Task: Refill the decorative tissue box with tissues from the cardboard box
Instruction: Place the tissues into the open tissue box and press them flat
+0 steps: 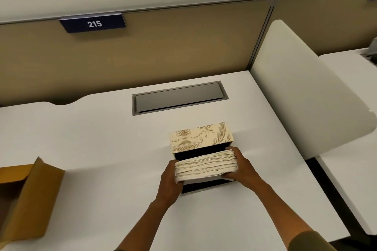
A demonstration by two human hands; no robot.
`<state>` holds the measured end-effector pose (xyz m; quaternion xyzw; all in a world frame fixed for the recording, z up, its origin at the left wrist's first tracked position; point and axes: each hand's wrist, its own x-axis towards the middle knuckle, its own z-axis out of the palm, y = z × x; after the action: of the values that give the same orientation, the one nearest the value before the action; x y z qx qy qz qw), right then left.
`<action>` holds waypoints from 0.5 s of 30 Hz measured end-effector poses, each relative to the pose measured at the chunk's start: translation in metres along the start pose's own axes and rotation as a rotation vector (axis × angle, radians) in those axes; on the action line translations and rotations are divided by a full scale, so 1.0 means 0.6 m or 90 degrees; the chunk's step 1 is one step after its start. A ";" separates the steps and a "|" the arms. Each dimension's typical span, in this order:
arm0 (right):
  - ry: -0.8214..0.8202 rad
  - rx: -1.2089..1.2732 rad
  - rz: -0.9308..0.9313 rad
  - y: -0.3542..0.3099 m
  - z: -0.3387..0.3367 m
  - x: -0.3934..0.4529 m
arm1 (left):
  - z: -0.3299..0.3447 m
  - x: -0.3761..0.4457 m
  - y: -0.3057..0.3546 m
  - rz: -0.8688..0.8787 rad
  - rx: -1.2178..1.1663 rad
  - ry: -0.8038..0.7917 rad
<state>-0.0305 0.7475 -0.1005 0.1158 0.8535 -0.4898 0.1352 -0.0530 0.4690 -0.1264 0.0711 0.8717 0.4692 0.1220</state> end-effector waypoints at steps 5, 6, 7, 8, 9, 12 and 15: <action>-0.024 -0.048 0.034 0.041 0.025 0.014 | 0.027 0.000 -0.013 -0.040 0.005 -0.048; -0.024 -0.054 0.038 0.046 0.027 0.015 | 0.031 -0.001 -0.013 -0.046 0.002 -0.051; -0.021 -0.059 0.040 0.050 0.029 0.016 | 0.035 -0.002 -0.012 -0.052 0.003 -0.051; -0.018 -0.060 0.041 0.052 0.030 0.019 | 0.037 -0.001 -0.013 -0.057 0.010 -0.049; -0.017 -0.061 0.041 0.052 0.030 0.021 | 0.037 0.000 -0.015 -0.061 0.020 -0.047; -0.020 -0.074 0.036 0.047 0.023 0.026 | 0.037 0.005 -0.024 -0.066 0.053 -0.052; -0.017 -0.083 0.024 0.049 0.015 0.029 | 0.035 0.007 -0.017 -0.058 0.075 -0.049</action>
<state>-0.0363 0.7555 -0.1343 0.1160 0.8794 -0.4319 0.1634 -0.0517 0.4810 -0.1466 0.0566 0.8949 0.4077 0.1724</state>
